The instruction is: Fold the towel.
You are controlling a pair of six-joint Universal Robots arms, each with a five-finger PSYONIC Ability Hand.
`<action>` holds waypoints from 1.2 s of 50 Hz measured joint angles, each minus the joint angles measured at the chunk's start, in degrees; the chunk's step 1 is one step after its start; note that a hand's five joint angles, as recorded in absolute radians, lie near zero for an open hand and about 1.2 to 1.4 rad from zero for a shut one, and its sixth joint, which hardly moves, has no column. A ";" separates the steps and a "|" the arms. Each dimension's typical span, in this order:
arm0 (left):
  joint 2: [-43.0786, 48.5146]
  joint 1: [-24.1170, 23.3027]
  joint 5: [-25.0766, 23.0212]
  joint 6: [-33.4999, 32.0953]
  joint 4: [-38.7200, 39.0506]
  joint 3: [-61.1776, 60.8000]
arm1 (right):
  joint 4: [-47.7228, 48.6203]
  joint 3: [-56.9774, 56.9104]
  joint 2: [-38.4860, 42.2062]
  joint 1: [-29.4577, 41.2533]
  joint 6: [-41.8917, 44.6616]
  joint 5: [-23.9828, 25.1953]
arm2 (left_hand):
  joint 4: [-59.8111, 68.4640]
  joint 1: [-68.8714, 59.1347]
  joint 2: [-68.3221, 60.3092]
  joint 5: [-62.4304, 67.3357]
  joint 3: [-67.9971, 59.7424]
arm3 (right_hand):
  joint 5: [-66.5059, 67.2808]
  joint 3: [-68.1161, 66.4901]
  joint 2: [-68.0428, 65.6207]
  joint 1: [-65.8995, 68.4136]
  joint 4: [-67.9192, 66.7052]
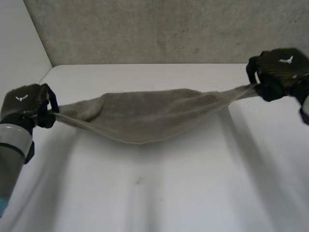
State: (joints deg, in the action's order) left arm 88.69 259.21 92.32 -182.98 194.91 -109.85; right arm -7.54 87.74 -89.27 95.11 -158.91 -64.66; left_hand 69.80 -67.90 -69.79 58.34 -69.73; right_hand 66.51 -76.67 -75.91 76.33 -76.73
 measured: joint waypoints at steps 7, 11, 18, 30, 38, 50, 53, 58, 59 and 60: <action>-9.99 0.06 -3.16 -0.02 -7.75 -0.86 | -11.07 -6.67 -7.08 -3.44 3.56 3.36 | 0.00 0.00 0.00 0.00 0.00 | 0.00 0.00 0.00 0.00 0.00; -11.82 0.15 -3.84 -0.02 -10.22 -1.35 | -13.66 -8.85 -7.95 -4.93 3.73 4.71 | 0.00 0.00 0.00 0.00 0.00 | 0.00 -0.01 0.00 0.00 0.00; -7.47 0.78 -4.48 -1.17 -11.10 -1.90 | -17.12 -9.21 -1.91 -5.98 6.34 5.97 | 0.00 0.00 0.00 0.00 0.00 | 0.00 -0.04 0.00 0.00 0.00; 16.33 0.35 -5.53 -10.14 -10.57 6.99 | -20.25 -13.24 20.25 -3.23 15.99 2.39 | 0.00 0.00 0.00 0.00 0.00 | 0.00 -0.05 0.00 0.00 0.00; 25.69 -0.97 -5.07 -8.96 -10.55 25.24 | -13.75 -27.53 29.48 1.71 13.34 -2.52 | 0.00 0.00 0.00 0.00 0.00 | 0.00 -0.06 0.00 0.00 0.00; 18.61 -1.72 0.78 11.67 -8.10 58.61 | 10.05 -53.38 22.56 4.67 -5.00 -11.98 | 0.00 0.00 0.00 0.00 0.00 | 0.04 -0.06 0.00 0.00 0.00; 16.55 -1.38 2.07 15.05 -7.34 57.52 | 7.77 -51.87 21.16 4.69 -7.51 -10.64 | 0.00 0.00 0.00 0.00 0.00 | 0.35 -0.08 0.00 0.00 0.00; 15.38 -0.83 2.67 16.73 -7.04 49.06 | 1.21 -45.39 20.44 5.08 -6.76 -7.08 | 0.00 0.00 0.00 0.00 0.00 | 0.38 -0.23 0.00 0.00 0.00; 15.43 -0.57 2.66 16.76 -7.01 45.76 | 0.11 -43.38 20.46 5.17 -5.91 -6.38 | 0.00 0.00 0.00 0.00 0.00 | 0.38 -0.28 0.00 0.00 0.00; 15.61 -0.32 2.62 16.72 -6.94 42.54 | -0.87 -40.67 20.53 5.29 -4.64 -5.73 | 0.00 0.00 0.00 0.00 0.00 | 0.38 -0.29 0.00 0.00 0.00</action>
State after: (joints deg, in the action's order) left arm 104.30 258.89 94.95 -166.27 187.97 -67.31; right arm -8.41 47.07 -68.74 100.40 -163.55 -70.39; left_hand 69.80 -67.90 -69.80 58.34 -69.73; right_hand 66.88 -76.97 -75.91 76.34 -76.74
